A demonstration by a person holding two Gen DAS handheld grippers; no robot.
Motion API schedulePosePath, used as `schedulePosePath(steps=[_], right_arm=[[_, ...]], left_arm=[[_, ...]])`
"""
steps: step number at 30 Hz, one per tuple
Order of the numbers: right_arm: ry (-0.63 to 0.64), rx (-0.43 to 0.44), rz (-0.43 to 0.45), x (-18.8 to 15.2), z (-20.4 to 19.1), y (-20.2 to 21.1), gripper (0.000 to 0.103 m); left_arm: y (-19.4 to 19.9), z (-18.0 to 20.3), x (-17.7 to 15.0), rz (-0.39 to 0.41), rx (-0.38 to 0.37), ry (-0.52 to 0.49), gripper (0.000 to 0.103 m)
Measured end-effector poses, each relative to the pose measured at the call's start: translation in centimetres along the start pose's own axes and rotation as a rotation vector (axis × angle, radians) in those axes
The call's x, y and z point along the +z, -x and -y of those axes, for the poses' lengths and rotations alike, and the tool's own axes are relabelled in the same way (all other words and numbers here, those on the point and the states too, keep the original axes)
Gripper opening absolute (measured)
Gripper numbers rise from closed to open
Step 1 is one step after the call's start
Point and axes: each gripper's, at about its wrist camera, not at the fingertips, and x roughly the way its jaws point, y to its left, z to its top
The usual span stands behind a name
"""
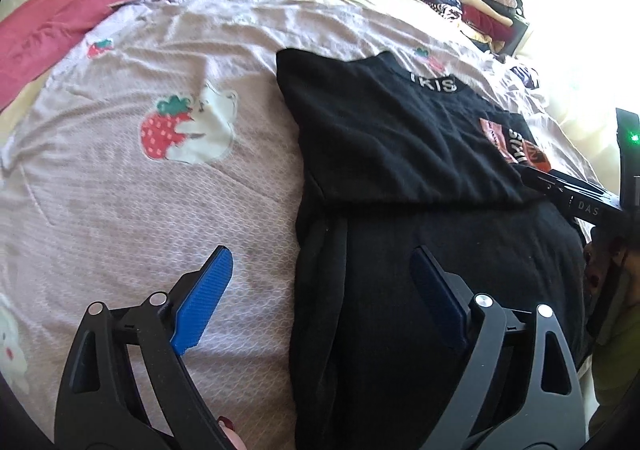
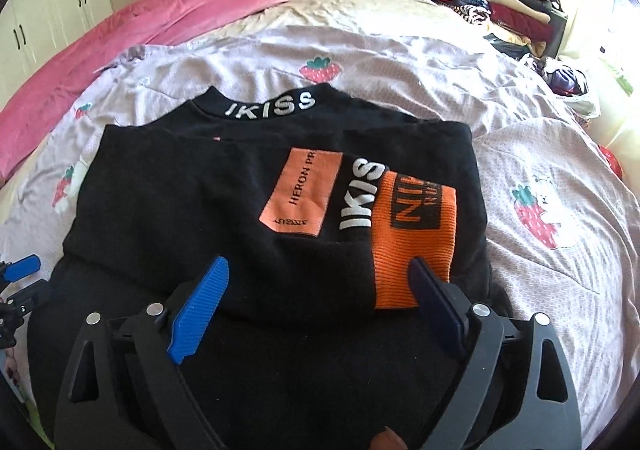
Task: Fold small clothes
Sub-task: 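Withdraw both open grippers and move them to the sweatshirt hem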
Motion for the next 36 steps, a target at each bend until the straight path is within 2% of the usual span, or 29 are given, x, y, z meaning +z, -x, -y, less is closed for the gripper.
schedulePosePath(steps=[2, 4, 10, 18, 36], right_arm=[[-0.003, 0.006, 0.014, 0.1, -0.2, 0.5, 0.094], [0.007, 0.010, 0.027, 0.3, -0.6, 1.0, 0.094], [0.006, 0.002, 0.075, 0.4, -1.2, 2.7, 0.099], [-0.003, 0.013, 0.115, 0.4, -1.4, 4.6, 0.099], [-0.004, 0.030, 0.158, -1.2, -1.4, 7.9, 0.099]], left_arm=[[0.6, 0.0, 0.1, 0.008, 0.001, 0.000, 0.085], [1.2, -0.1, 0.2, 0.019, 0.008, 0.001, 0.093], [2.9, -0.3, 0.3, 0.054, 0.035, 0.006, 0.093], [4.8, -1.1, 0.0, 0.076, 0.053, 0.017, 0.093], [7.9, -1.0, -2.2, 0.097, 0.100, 0.006, 0.093]])
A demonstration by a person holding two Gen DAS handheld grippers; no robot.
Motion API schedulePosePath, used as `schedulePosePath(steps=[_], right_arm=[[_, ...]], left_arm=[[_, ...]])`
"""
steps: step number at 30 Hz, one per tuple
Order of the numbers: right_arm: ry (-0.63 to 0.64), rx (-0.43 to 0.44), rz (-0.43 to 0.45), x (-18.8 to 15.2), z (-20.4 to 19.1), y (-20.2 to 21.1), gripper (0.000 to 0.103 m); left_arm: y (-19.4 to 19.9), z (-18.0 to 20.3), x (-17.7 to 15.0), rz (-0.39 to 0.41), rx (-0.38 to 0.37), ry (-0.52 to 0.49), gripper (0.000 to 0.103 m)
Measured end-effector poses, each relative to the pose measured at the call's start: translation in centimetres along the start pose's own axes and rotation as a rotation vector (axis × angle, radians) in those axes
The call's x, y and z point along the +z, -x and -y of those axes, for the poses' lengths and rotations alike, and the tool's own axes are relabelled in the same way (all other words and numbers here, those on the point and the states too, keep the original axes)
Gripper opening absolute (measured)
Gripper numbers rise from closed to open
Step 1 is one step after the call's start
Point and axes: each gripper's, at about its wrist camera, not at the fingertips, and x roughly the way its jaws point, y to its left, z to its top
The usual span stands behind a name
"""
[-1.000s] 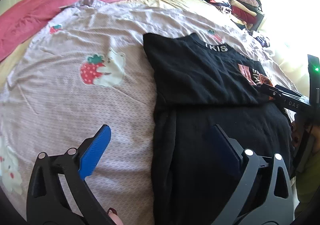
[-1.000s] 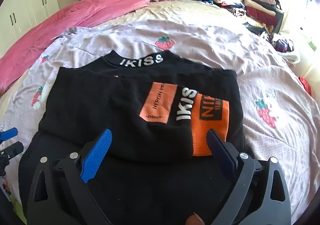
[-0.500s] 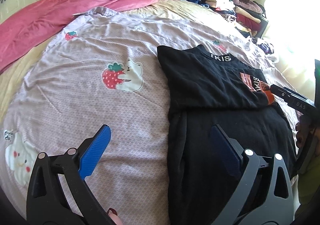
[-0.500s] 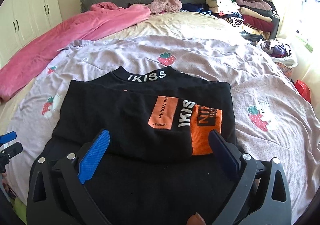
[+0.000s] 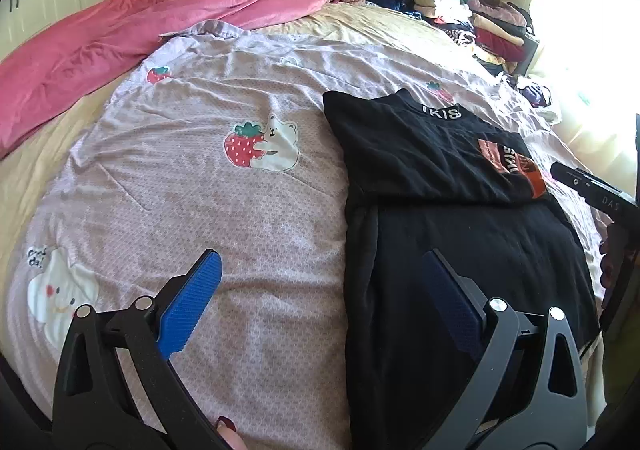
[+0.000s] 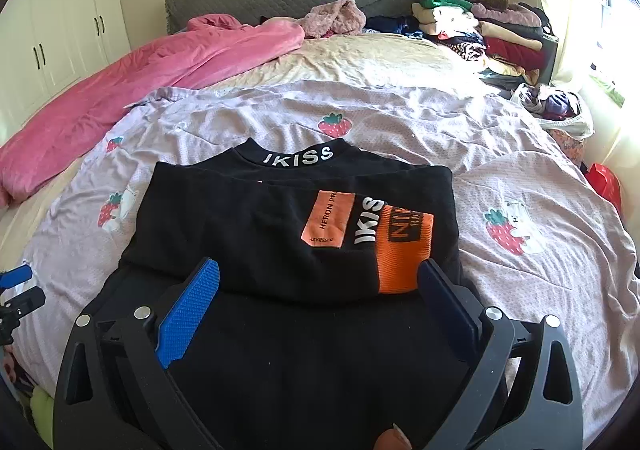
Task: Fold small clothes
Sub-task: 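Withdraw both open grippers and move them to the sweatshirt hem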
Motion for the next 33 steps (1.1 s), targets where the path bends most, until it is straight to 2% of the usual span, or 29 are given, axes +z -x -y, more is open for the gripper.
schedulePosePath(steps=[15, 33], right_arm=[[-0.002, 0.015, 0.023, -1.9, 1.1, 3.7, 0.099], [-0.034, -0.015, -0.013, -6.2, 4.3, 5.9, 0.099]], left_arm=[[2.4, 1.7, -1.5, 0.020, 0.016, -0.046, 0.094], [2.0, 3.2, -4.5, -0.026, 0.030, -0.057, 0.093]])
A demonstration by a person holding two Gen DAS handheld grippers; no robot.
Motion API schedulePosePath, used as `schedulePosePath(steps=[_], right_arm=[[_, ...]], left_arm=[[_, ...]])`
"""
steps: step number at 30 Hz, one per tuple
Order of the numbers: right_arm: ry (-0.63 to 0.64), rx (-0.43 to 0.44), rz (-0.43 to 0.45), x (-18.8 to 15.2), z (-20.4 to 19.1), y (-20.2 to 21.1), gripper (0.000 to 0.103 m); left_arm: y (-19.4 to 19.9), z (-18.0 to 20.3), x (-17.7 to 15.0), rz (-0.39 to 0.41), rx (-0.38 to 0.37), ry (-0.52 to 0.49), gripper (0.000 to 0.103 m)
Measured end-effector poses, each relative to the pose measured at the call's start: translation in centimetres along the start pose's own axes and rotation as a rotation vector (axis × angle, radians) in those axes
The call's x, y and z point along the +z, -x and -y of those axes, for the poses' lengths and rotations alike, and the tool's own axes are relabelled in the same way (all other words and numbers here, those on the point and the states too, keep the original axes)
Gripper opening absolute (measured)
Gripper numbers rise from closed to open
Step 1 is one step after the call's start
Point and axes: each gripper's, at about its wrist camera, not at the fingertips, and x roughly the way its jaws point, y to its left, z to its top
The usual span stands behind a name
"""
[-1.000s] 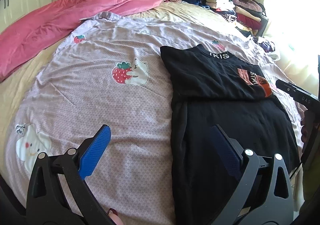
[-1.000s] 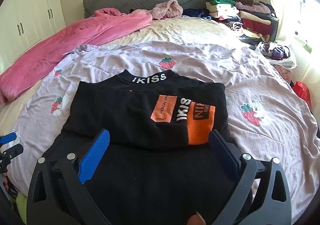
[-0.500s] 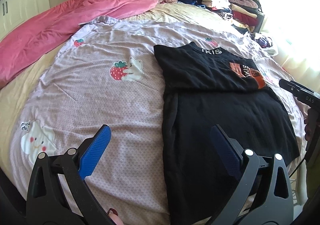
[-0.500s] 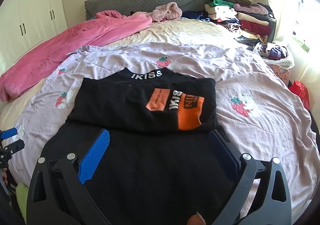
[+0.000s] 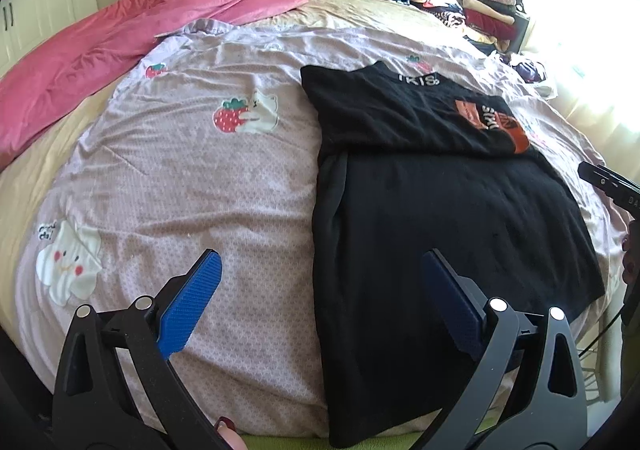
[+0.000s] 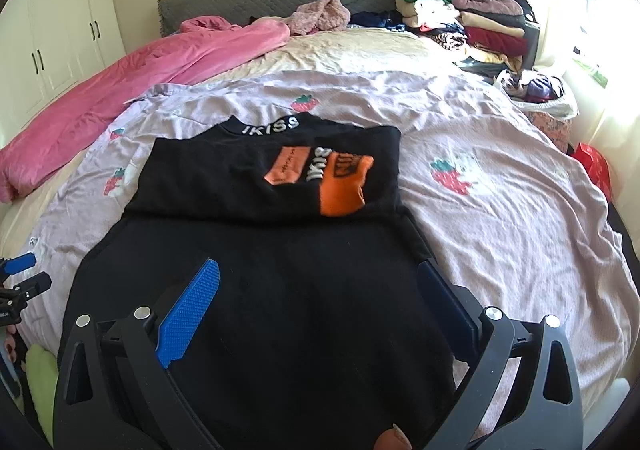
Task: Fold small clothes
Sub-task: 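Withdraw both open grippers and move them to the sweatshirt hem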
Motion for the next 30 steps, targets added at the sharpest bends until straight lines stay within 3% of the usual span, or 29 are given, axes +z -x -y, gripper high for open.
schedulePosePath(steps=[15, 30], right_arm=[[-0.024, -0.104, -0.079, -4.4, 4.7, 0.4, 0.099], [-0.022, -0.101, -0.111, -6.4, 5.3, 0.7, 0.099]], left_arm=[[-1.2, 0.4, -3.4, -0.074, -0.003, 0.006, 0.093], [-1.9, 0.0, -5.4, -0.106, -0.021, 0.036, 0.093]])
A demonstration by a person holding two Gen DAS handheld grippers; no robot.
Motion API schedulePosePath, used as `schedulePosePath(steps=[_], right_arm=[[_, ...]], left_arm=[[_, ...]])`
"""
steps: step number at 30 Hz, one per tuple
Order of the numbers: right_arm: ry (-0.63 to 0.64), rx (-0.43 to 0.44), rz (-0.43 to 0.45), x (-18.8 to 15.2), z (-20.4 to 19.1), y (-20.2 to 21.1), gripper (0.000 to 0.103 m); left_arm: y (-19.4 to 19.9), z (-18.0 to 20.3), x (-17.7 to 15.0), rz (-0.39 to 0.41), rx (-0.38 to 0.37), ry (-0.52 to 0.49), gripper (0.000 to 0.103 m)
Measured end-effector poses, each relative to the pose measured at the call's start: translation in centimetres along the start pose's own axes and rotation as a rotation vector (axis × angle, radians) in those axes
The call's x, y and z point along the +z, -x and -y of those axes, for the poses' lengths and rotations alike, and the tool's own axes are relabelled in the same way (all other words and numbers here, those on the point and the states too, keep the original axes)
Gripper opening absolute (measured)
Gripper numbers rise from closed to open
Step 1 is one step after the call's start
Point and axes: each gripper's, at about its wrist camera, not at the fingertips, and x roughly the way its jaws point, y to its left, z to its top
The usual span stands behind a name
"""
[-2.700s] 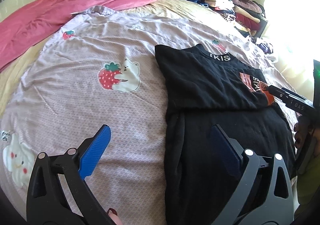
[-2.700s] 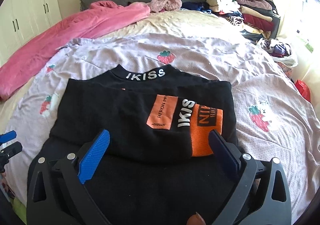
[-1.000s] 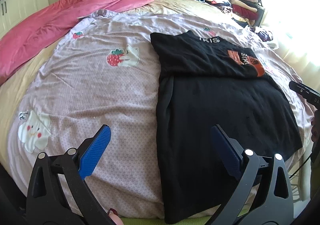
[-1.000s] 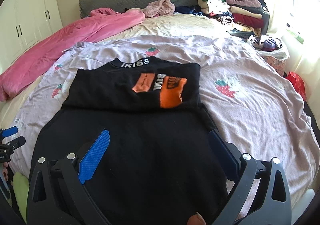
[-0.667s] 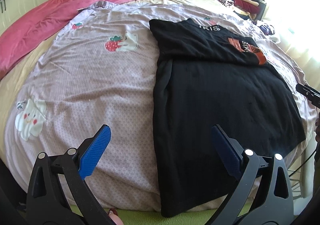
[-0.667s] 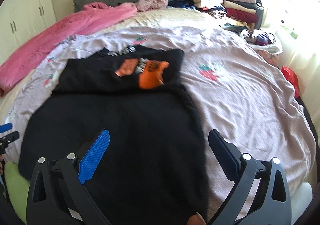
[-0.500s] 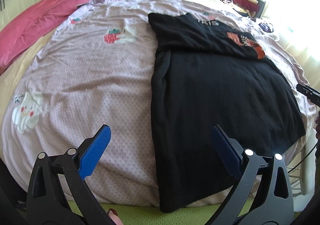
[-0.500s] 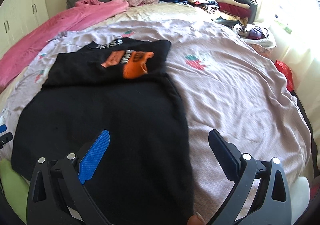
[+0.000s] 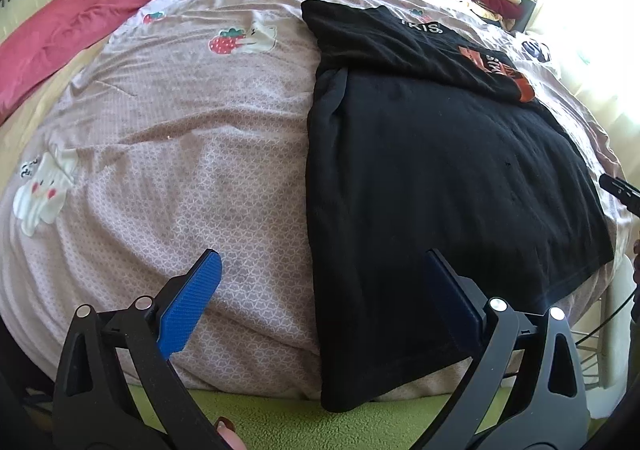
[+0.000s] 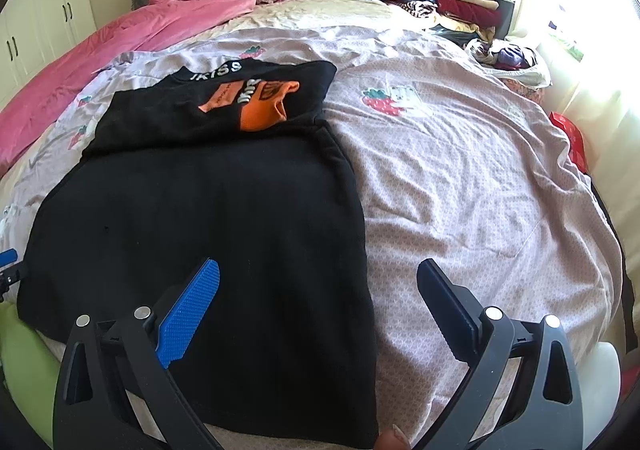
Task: Fold small clothes
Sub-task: 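Withdraw both open grippers and move them to the sweatshirt hem, then close both grippers on the sweatshirt hem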
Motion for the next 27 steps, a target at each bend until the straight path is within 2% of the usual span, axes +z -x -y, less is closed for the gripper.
schedulePosePath(steps=[8, 14, 17, 22, 24, 27], right_arm=[[-0.023, 0.029, -0.012, -1.2, 0.0, -0.3, 0.099], [-0.042, 0.058, -0.024, -2.2, 0.6, -0.6, 0.099], [-0.049, 0.074, -0.031, -2.7, 1.0, -0.7, 0.099], [-0.052, 0.082, -0.043, -3.4, 1.5, -0.7, 0.099], [-0.065, 0.098, -0.039, -3.4, 1.6, -0.6, 0.099], [-0.061, 0.127, -0.032, -3.7, 1.7, -0.2, 0.098]], left_arm=[[-0.4, -0.1, -0.5, -0.013, -0.013, 0.013, 0.093], [-0.8, 0.3, -0.6, -0.025, -0.003, 0.013, 0.085], [-0.9, 0.6, -0.7, -0.032, -0.011, 0.014, 0.076], [-1.0, 1.3, -0.9, -0.044, -0.035, 0.010, 0.054], [-0.9, 1.6, -1.0, -0.042, -0.026, -0.003, 0.049], [-0.6, 2.2, -1.2, -0.038, -0.042, -0.015, 0.030]])
